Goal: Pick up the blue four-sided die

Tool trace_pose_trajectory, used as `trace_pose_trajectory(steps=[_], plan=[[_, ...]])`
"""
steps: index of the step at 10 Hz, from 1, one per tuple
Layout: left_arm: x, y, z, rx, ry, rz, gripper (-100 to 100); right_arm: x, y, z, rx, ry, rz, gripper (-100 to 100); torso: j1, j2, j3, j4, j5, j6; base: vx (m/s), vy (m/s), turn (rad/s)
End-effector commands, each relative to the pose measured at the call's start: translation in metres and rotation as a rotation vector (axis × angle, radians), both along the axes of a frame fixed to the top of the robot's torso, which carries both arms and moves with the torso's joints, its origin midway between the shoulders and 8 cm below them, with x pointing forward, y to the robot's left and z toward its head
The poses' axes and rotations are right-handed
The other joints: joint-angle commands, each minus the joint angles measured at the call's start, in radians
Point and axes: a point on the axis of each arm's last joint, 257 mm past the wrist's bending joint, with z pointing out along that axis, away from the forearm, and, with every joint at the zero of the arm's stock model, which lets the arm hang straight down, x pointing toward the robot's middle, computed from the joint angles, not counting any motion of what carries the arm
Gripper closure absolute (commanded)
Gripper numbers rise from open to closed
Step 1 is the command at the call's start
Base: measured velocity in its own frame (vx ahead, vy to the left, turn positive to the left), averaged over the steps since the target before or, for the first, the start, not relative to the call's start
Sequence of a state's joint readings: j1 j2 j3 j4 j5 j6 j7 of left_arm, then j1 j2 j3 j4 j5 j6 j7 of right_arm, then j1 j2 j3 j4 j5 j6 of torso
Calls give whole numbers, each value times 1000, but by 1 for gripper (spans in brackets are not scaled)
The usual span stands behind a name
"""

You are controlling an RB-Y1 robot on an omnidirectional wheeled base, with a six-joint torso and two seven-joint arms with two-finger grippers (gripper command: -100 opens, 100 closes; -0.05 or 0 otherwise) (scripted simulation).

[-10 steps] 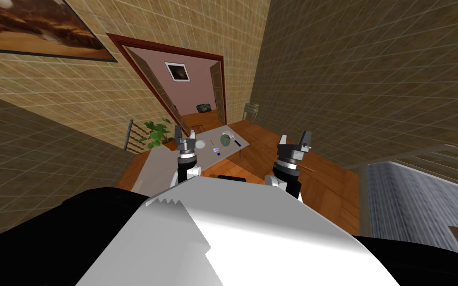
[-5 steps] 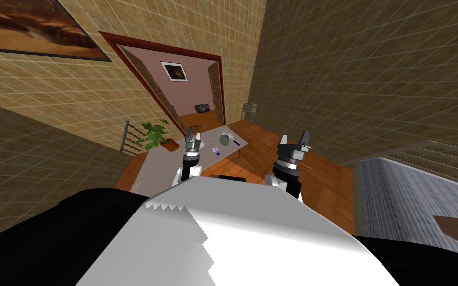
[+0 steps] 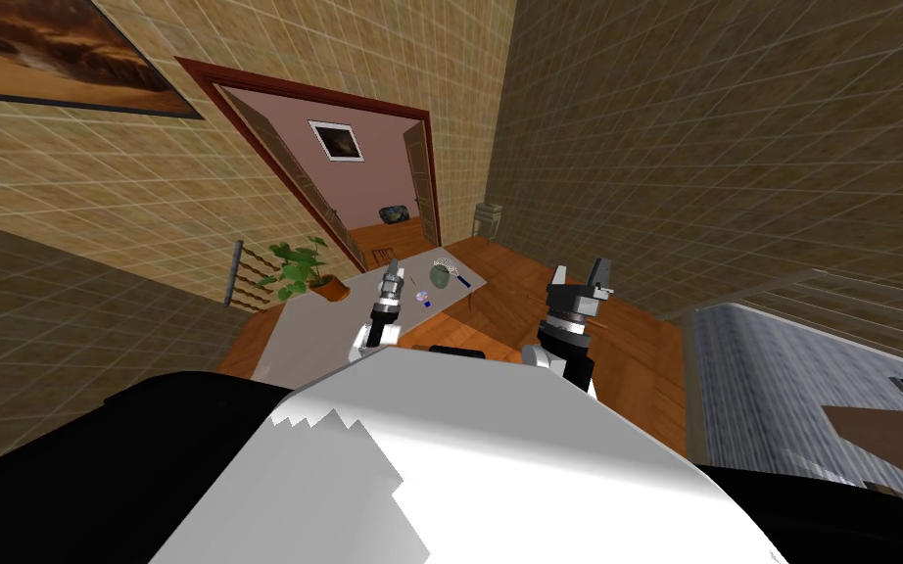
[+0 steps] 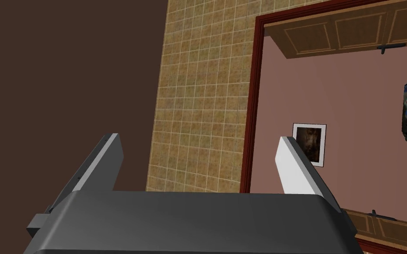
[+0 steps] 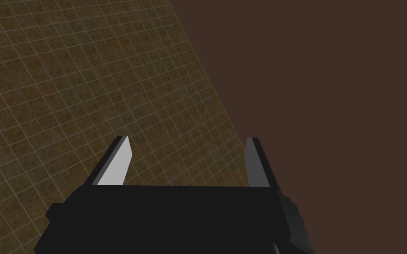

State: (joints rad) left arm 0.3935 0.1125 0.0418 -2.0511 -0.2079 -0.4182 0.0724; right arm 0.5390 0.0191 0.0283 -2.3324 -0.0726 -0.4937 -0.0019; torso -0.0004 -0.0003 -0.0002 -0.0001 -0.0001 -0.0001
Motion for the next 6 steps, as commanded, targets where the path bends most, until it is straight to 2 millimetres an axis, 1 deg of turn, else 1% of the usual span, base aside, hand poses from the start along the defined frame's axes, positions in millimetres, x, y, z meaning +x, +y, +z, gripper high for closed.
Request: trace_pose_trajectory(steps=[1,2,3,4,5,6], plan=[[13,4,-18,32,45,11,-100,0,0,0,0,0,0,0,0,0,0,0,0,0,3,-8,-45],[14,5,-24,31,58,13,-100,0,0,0,0,0,0,0,0,0,0,0,0,0,3,-6,-25],[23,6,-38,59,96,23,-100,0,0,0,0,0,0,0,0,0,0,0,0,0,5,-8,-50],[24,7,-43,58,105,24,-100,0,0,0,0,0,0,0,0,0,0,0,0,0,4,-6,-26],[33,8,-59,88,147,36,-100,0,0,0,0,0,0,0,0,0,0,0,0,0,9,-9,-52],[33,9,-62,87,153,36,-100,0,0,0,0,0,0,0,0,0,0,0,0,0,7,-7,-21]])
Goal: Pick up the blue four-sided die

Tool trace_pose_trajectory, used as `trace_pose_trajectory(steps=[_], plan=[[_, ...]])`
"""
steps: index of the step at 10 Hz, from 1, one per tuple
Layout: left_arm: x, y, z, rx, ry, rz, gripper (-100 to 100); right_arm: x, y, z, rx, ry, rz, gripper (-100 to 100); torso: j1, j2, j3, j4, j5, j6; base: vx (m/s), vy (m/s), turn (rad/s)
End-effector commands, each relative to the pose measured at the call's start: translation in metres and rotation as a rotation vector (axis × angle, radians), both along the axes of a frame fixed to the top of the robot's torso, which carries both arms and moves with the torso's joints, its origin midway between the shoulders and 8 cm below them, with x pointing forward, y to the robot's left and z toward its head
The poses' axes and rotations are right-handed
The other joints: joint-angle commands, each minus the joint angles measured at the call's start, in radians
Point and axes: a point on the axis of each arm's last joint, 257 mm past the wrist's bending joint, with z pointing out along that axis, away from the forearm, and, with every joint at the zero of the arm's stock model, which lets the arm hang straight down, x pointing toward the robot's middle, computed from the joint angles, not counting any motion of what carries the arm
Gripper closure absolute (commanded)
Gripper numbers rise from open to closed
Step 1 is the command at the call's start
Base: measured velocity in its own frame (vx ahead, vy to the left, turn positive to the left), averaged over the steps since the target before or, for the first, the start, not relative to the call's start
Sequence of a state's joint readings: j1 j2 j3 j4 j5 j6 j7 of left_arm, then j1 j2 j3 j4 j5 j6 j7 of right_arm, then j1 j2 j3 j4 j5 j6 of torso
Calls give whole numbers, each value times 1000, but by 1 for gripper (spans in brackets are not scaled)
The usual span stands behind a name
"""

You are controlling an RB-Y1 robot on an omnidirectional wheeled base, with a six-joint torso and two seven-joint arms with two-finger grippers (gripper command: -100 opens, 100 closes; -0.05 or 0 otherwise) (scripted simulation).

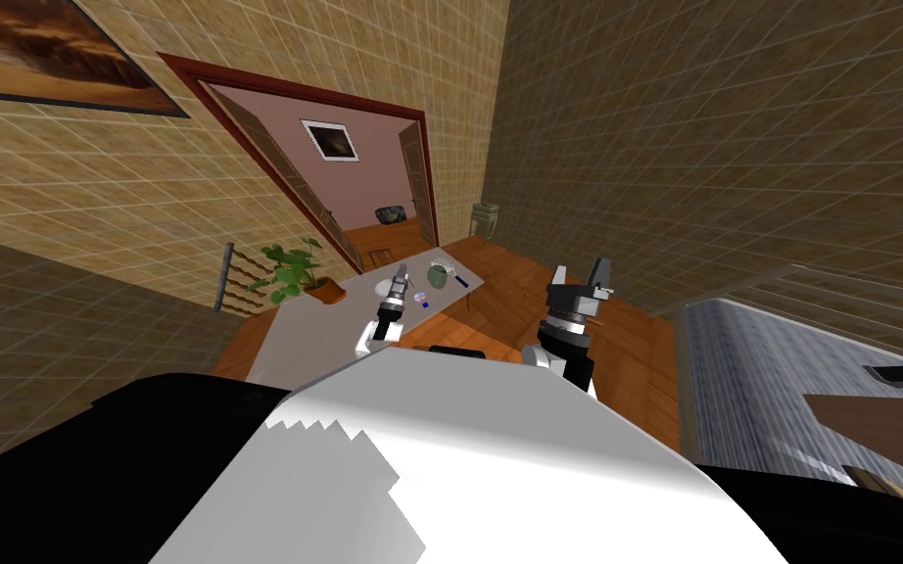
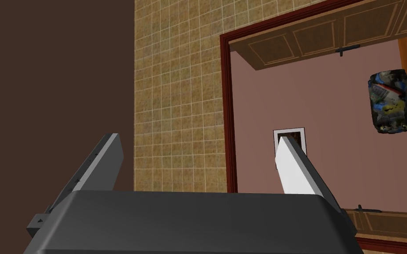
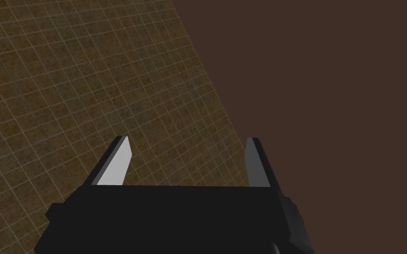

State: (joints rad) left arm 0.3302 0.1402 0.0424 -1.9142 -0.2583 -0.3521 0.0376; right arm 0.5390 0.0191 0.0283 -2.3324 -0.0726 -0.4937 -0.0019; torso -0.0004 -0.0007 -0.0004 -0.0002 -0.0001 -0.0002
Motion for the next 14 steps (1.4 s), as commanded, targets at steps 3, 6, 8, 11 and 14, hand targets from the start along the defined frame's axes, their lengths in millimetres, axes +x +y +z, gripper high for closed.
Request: trace_pose_trajectory(steps=[3,6,8,11,14], plan=[[19,9,-43,65,102,27,-100,0,0,0,0,0,0,0,0,0,0,0,0,0,8,-9,-39],[26,14,-69,96,161,42,-100,0,0,0,0,0,0,0,0,0,0,0,0,0,14,-9,-27],[31,19,-92,128,214,55,-100,0,0,0,0,0,0,0,0,-1,0,0,0,0,16,-13,-31],[41,27,-122,195,289,78,-100,0,0,0,0,0,0,0,0,-1,0,0,0,0,21,-10,-29],[41,36,-161,225,375,94,-100,0,0,0,0,0,0,0,0,-1,-1,0,0,0,22,-11,-22]])
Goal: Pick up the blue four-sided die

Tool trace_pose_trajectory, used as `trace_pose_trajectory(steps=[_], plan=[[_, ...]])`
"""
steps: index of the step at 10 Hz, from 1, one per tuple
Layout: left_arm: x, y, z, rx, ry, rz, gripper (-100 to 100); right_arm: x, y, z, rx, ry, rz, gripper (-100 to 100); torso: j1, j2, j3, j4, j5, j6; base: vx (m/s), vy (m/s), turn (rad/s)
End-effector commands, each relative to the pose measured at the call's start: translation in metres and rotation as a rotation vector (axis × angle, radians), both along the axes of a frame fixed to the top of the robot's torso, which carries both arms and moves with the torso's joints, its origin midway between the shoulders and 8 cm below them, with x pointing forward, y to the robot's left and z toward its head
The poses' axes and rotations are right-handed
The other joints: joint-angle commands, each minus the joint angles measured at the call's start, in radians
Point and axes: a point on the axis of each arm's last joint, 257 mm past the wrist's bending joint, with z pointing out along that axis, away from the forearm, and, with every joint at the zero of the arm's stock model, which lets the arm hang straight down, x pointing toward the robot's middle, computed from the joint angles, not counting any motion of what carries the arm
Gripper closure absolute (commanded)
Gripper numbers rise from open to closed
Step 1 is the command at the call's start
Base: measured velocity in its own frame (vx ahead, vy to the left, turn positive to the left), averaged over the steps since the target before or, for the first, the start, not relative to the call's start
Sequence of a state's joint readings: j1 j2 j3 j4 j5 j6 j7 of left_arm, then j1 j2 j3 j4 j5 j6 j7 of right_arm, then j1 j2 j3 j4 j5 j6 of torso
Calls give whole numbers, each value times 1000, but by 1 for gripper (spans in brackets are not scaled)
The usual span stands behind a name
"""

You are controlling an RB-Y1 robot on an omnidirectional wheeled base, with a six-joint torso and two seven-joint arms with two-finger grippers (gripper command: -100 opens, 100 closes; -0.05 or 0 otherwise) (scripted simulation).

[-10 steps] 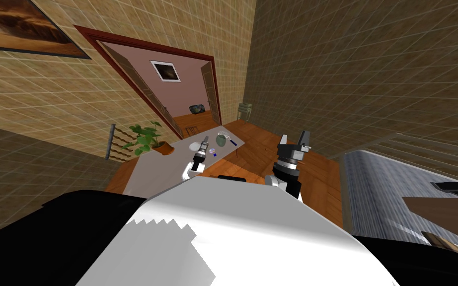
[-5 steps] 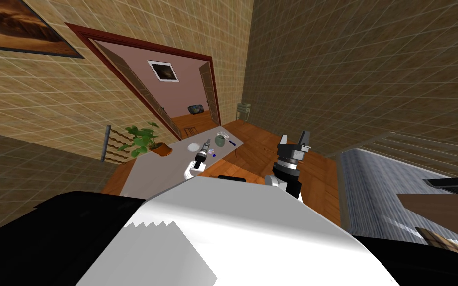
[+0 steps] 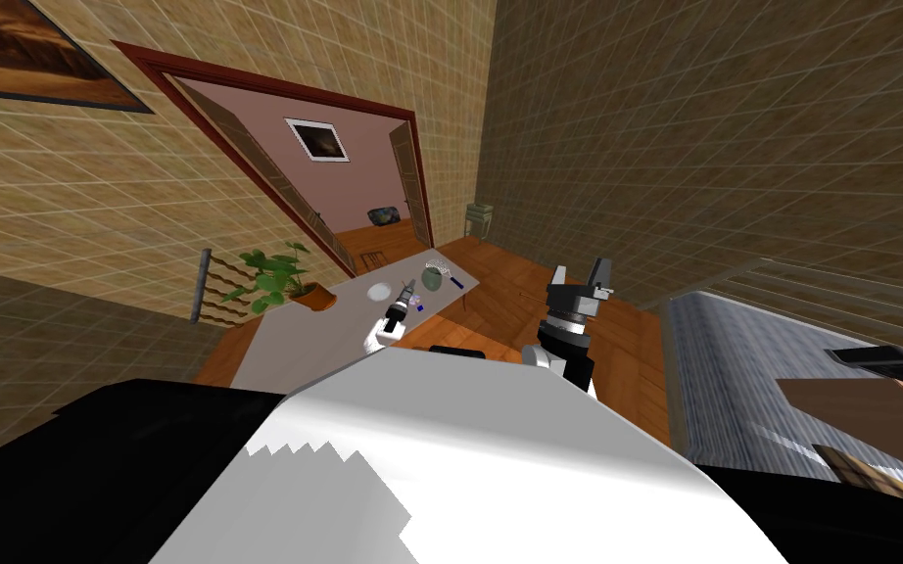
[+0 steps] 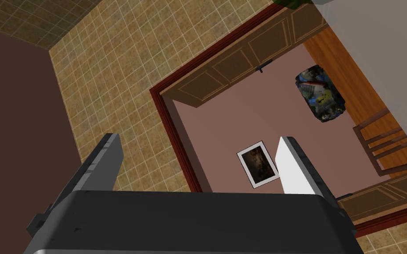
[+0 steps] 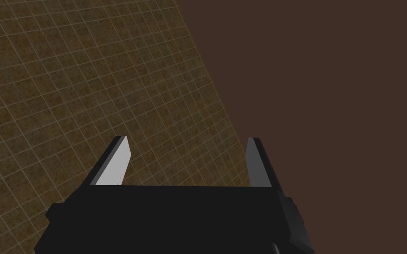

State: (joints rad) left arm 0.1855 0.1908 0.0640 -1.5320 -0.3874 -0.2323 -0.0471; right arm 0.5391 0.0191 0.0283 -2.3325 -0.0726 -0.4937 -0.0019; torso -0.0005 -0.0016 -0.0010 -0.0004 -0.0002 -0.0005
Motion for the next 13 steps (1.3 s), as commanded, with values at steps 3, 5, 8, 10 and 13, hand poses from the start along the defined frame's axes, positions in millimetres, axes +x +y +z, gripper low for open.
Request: trace_pose_trajectory(steps=[3,5,8,10,13], plan=[[-1,12,-50,68,120,26,-100,0,0,0,0,0,0,0,0,0,0,0,0,0,28,-10,-21],[-1,19,-68,99,164,35,-100,0,0,0,0,0,0,0,0,0,0,0,0,0,29,-13,-15],[-8,28,-99,127,237,47,-100,0,0,0,0,0,0,0,-1,-1,-1,0,0,0,37,-18,-11],[-14,36,-121,155,290,55,-100,0,0,0,0,0,0,0,0,0,0,0,0,0,29,-12,-14],[-22,48,-150,209,367,66,-100,0,0,0,0,0,0,0,0,-1,-1,0,0,0,42,-15,-10]])
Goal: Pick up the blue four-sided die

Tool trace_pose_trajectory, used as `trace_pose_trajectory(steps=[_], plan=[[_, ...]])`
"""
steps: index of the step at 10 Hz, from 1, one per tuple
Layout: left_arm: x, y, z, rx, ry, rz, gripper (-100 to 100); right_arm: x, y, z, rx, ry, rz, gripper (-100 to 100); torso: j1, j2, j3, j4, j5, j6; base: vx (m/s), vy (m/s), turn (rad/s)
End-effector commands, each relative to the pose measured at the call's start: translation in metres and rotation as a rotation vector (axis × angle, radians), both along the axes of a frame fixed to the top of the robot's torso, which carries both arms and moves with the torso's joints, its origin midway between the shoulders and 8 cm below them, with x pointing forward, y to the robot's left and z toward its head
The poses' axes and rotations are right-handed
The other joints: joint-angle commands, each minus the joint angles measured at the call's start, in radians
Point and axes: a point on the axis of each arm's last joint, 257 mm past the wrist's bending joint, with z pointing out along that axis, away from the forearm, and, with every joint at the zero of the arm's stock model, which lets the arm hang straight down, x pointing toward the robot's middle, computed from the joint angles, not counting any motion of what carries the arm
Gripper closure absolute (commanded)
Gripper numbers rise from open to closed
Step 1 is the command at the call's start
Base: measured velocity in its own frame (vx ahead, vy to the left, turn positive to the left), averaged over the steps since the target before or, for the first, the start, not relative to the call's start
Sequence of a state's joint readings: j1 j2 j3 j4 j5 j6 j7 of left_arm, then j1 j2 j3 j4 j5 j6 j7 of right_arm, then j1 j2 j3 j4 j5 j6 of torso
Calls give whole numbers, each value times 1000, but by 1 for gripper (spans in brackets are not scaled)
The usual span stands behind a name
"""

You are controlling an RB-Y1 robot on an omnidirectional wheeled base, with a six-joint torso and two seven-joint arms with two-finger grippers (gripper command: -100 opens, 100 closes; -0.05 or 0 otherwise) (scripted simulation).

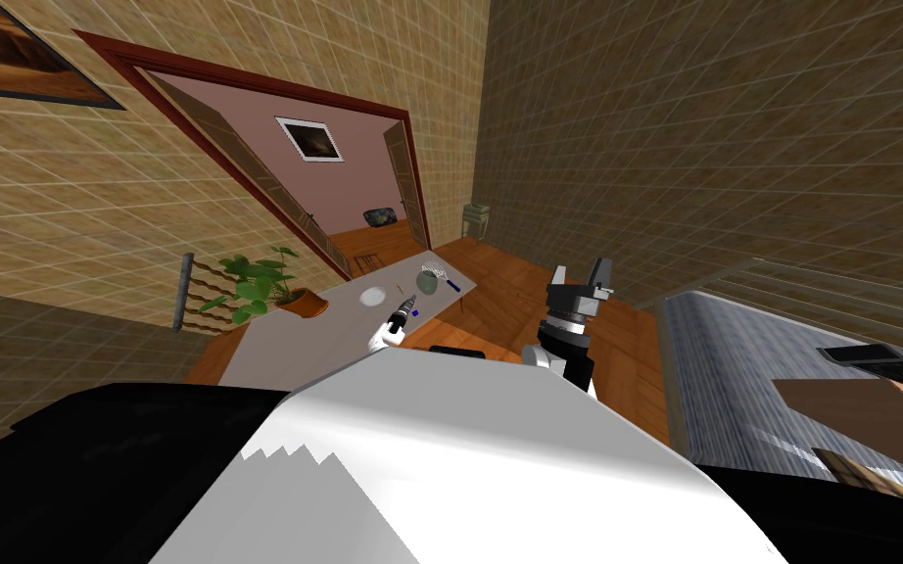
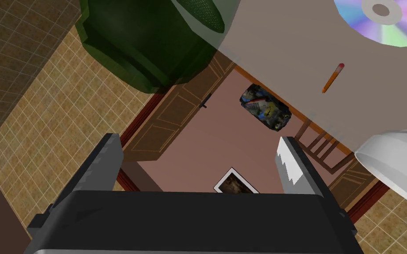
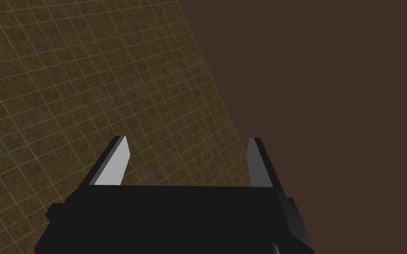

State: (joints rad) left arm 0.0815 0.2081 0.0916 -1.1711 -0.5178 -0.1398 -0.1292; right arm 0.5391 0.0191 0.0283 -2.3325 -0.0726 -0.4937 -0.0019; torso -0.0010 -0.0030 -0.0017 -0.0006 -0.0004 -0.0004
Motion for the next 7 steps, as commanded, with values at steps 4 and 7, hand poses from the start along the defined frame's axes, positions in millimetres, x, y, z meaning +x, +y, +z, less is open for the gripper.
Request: trace_pose_trajectory(steps=[4,7], plan=[[-20,18,-43,59,114,12,-100,0,0,0,0,0,0,0,0,0,0,0,0,0,43,-19,-7],[-45,31,-83,93,223,22,-100,0,0,0,0,0,0,0,0,0,0,0,0,0,53,-26,-8]])
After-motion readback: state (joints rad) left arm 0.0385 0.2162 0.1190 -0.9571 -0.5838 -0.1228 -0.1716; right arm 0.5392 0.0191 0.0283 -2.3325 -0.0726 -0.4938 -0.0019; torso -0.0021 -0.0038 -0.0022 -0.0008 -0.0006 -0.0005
